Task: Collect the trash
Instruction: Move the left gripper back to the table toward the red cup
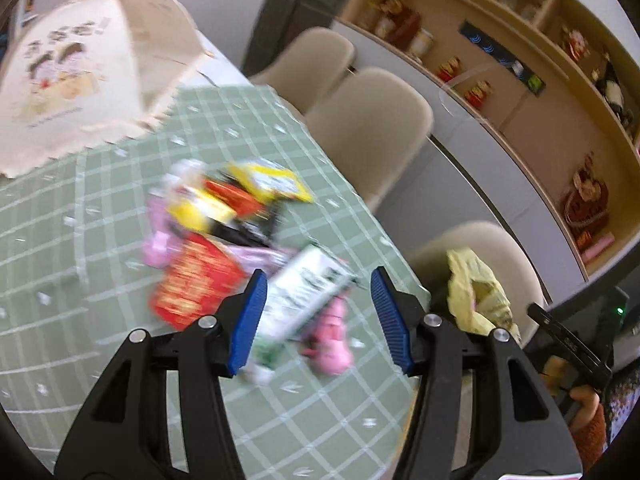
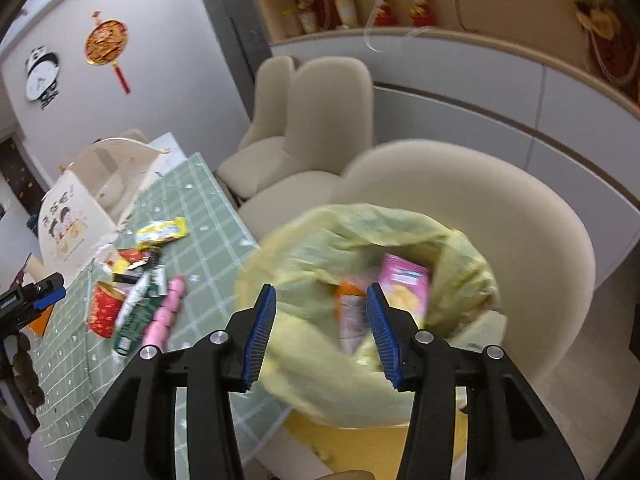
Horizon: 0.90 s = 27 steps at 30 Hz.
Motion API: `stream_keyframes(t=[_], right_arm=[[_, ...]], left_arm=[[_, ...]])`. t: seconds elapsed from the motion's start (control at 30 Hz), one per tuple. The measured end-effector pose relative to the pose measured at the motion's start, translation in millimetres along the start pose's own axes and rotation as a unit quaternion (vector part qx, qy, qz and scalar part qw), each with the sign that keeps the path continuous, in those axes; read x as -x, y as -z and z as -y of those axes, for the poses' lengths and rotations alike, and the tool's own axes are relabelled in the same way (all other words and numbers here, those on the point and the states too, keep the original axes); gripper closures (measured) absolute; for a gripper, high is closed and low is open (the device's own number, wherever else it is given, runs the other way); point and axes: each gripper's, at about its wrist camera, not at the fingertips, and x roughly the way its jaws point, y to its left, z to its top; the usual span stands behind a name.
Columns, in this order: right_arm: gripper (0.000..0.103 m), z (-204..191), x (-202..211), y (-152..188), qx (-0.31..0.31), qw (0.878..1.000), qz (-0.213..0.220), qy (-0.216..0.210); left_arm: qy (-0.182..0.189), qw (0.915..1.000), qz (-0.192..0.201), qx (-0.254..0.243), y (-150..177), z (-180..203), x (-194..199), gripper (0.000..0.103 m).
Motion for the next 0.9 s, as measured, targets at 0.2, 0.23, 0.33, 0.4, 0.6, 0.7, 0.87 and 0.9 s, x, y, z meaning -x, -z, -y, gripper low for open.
stream_keyframes(t=[0.2,0.23,0.33,0.4,0.6,0.7,0.87,0.9], right_arm=[[0.049,-77,0,3,0.046,0.998,0.016,-0.034],[0.049,-88,-4,5,0.05,0.998,0.014,-0.035],[0.049,-119,-16,12,0.063,0.997,-0.009,-0.045],[0.049,-134,-21,17,0.073,0.996,-0.016,-0.048],[0.049,-166,-36,22,0.086,0.995,-0.024,-0.038],[0.049,-175,-47,25,0.082,0.996,-0.034,-0.03],[0.049,-177,-59,33,0.062,0.997,-0.042,-0.001],[0.049,-176,-61,36,0.054,0.997,-0.046,0.002]], left_arm=[[-0.05,0.9979,0.028,0.029,-14,-78,30,0.052],[-0.056,0.9975,0.03,0.032,-16,-88,32,0.052],[-0.066,0.9966,0.028,0.041,-17,-117,33,0.052],[-0.062,0.9972,0.02,0.038,-17,-131,28,0.052],[-0.023,0.9997,-0.005,0.005,-13,-142,0,0.052],[0.009,0.9991,-0.023,-0.033,-10,-129,-18,0.052],[0.022,0.9907,-0.064,-0.118,-4,-96,-63,0.052],[0.017,0.9896,-0.069,-0.125,-2,-91,-72,0.052]])
